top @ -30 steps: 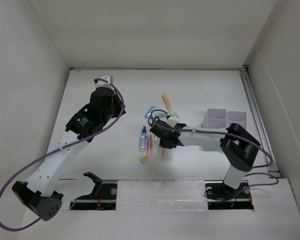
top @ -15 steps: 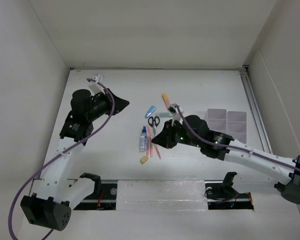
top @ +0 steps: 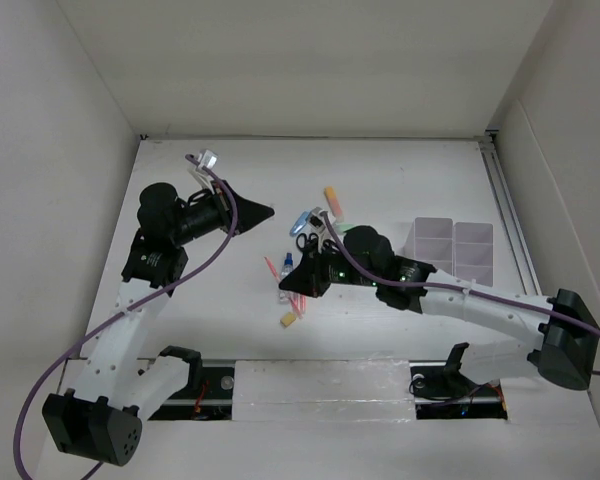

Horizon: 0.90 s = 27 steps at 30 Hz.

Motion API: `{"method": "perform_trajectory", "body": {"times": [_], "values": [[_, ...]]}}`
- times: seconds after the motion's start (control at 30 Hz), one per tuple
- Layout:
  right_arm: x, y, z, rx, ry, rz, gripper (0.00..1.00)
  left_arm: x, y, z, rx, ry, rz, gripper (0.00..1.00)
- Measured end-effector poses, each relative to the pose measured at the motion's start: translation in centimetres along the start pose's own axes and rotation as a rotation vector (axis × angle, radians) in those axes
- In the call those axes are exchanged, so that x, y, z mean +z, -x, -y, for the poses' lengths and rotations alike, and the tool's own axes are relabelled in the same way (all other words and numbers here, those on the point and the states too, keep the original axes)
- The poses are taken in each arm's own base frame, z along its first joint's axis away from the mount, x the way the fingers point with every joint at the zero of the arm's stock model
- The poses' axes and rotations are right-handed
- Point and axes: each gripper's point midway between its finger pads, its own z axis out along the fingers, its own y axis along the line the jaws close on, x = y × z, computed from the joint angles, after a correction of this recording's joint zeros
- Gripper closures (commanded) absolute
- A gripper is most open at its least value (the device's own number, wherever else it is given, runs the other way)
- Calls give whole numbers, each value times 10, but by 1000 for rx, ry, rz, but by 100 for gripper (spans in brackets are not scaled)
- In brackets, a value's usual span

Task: Sort the stationery into containers
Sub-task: Close the pen cap on the pen.

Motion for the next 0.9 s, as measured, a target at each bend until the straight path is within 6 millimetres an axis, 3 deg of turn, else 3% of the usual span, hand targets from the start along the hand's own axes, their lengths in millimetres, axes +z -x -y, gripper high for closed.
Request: {"method": "perform_trajectory", "body": {"times": [0.27,0.43,0.53,0.9], "values": [[-18,29,-21,50,89,201,100,-8,2,-9,-18,79,81,100],[-21,40,-33,71,129,281,100,-17,14,-11,-23,139,170,100],[-16,45,-35,78,141,310,100,-18,18,-16,-39,168,194,100],[16,37,-14,116,100,302,100,-18,20,-20,-66,191,212,100]]}}
